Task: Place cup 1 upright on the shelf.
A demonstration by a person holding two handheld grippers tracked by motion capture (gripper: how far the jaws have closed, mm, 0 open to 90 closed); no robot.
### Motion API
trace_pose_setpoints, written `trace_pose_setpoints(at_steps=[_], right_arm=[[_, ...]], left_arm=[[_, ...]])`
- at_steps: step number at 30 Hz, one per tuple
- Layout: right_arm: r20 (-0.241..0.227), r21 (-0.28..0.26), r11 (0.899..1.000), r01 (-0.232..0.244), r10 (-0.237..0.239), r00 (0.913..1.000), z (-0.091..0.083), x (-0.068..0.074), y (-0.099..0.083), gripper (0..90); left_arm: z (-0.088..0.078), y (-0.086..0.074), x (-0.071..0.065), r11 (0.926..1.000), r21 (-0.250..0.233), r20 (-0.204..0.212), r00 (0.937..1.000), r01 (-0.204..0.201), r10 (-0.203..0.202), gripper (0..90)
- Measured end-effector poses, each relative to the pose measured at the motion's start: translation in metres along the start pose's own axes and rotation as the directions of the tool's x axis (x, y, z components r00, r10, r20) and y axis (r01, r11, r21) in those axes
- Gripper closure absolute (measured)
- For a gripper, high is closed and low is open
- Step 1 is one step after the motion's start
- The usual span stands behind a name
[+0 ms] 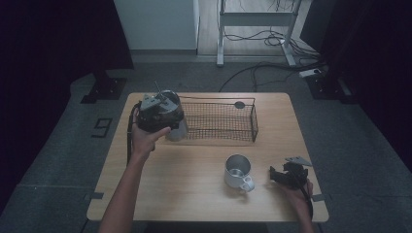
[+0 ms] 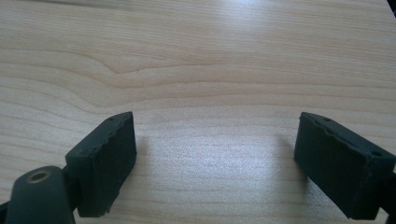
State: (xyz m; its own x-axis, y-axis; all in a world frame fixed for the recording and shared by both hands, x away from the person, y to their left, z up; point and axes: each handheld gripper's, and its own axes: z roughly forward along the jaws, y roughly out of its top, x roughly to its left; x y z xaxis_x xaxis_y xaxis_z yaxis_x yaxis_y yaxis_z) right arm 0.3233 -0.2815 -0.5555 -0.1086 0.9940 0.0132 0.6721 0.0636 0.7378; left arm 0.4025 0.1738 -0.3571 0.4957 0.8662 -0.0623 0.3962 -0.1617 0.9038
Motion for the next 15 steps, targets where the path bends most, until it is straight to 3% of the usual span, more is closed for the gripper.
trace_pose_setpoints(at_steps=[15], right_arm=[[0.000,0.000,1.000,0.000,0.000,1.0000,0.000,0.000,0.000,12.7]], left_arm=[[0.022,0.009,0.004,0.9999,0.013,-0.006,0.9999,0.008,-0.008,4.1]])
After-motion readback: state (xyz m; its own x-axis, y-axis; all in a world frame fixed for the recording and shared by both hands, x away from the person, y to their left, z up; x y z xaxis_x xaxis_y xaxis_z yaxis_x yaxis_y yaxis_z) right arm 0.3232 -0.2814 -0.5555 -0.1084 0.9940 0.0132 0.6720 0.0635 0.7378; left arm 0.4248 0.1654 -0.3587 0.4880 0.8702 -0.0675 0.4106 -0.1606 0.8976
